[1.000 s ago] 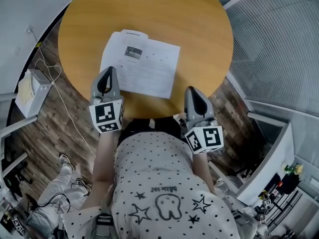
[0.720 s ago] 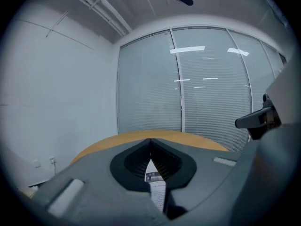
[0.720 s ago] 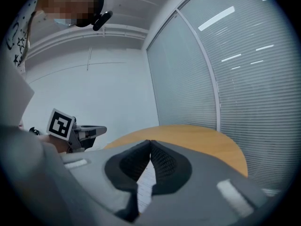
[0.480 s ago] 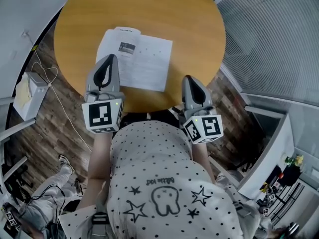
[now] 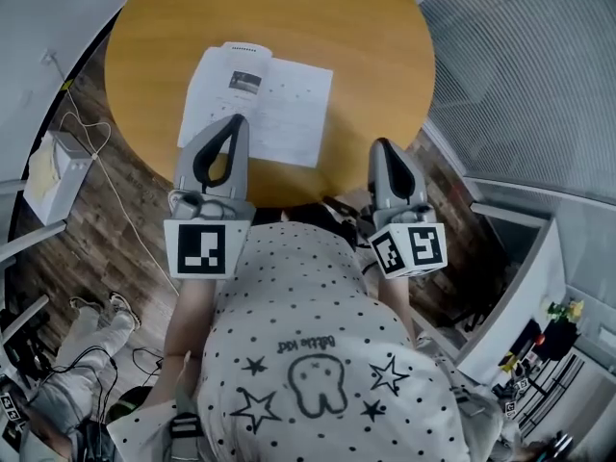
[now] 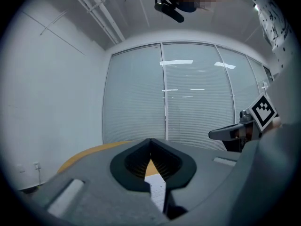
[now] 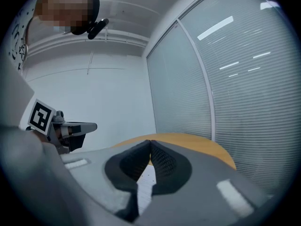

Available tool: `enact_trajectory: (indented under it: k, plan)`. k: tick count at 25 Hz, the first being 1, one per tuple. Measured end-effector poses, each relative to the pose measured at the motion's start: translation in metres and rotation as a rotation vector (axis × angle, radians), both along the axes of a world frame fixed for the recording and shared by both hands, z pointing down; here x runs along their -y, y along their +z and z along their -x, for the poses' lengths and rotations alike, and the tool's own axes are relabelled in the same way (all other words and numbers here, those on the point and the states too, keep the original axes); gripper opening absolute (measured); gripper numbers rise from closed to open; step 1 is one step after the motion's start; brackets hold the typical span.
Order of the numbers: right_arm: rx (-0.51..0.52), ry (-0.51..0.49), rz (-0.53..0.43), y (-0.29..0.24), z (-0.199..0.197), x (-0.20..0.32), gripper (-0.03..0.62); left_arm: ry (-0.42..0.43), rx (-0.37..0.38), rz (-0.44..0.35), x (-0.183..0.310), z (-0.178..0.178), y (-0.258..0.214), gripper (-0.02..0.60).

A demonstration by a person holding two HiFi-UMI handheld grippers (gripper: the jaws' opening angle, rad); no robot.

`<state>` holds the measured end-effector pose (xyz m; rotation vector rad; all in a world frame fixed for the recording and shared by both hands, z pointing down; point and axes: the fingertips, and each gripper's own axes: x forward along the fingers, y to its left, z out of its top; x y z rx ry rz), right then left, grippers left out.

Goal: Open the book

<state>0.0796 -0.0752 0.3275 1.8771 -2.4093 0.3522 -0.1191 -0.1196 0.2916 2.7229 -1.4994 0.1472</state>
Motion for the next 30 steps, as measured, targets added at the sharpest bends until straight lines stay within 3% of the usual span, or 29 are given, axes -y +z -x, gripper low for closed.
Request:
enact_trajectory:
  k: [14, 23, 30]
  plan:
    - [-0.038, -0.012, 0.016, -0.008, 0.001, -0.033, 0.005, 0.027, 0.008, 0.026, -0.039, 0.004, 0.003, 0.011]
    - [-0.033, -0.006, 0.001, -0.013, -0.009, -0.042, 0.005, 0.043, 0.061, -0.016, -0.043, -0.009, 0.003, 0.011]
    - [-0.040, -0.002, 0.015, -0.012, -0.018, -0.044, 0.005, 0.057, 0.033, -0.007, -0.041, -0.020, 0.004, 0.011]
